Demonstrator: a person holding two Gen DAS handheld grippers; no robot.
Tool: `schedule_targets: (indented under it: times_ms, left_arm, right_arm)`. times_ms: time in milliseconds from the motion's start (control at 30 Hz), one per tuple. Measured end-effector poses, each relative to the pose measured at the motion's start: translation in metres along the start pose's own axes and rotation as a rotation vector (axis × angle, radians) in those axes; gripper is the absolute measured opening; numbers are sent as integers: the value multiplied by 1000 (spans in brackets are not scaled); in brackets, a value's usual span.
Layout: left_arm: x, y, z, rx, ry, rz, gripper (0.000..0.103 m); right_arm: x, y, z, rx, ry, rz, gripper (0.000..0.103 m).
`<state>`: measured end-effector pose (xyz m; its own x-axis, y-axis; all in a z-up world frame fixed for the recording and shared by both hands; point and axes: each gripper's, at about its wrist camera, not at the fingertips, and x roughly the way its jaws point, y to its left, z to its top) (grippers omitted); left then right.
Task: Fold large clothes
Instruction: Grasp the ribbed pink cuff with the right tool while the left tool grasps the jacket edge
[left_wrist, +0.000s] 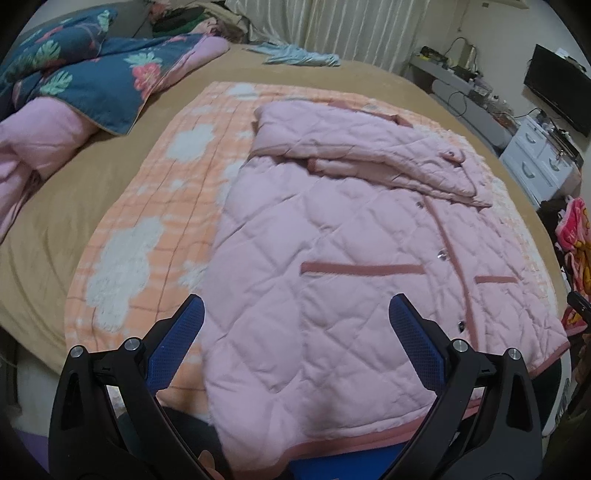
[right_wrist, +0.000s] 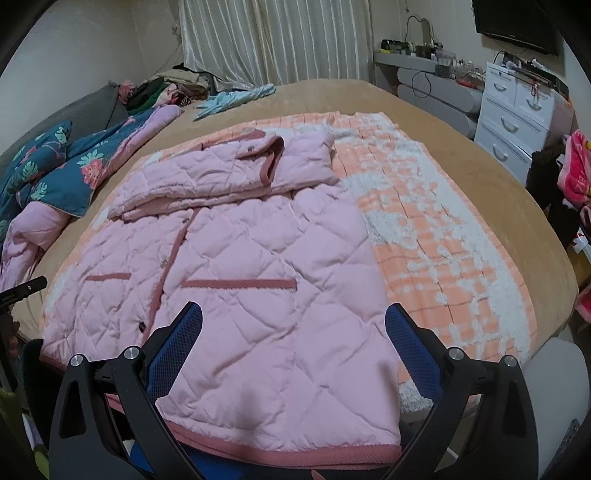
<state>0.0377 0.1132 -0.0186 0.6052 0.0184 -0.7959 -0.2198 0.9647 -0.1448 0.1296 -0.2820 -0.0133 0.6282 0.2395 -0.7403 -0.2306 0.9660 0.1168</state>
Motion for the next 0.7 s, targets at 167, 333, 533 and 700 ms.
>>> schedule_targets:
  times_ms: [167,333,533,700]
  left_arm:
    - [11,21,-13,-19,47,18,94]
    - [23,38,-25,-47,105,2,94]
    - [40,52,-38,-87,173,-20,94]
    - [53,48,-46,-87,213,-52,94]
  right_arm:
    - [4,-13,-11,12,41,4,99]
    - [10,-25,-24,19,86,-6,99]
    - [14,-34,-38,31,125,4,99]
    - [21,-40,-46,36,170,9,99]
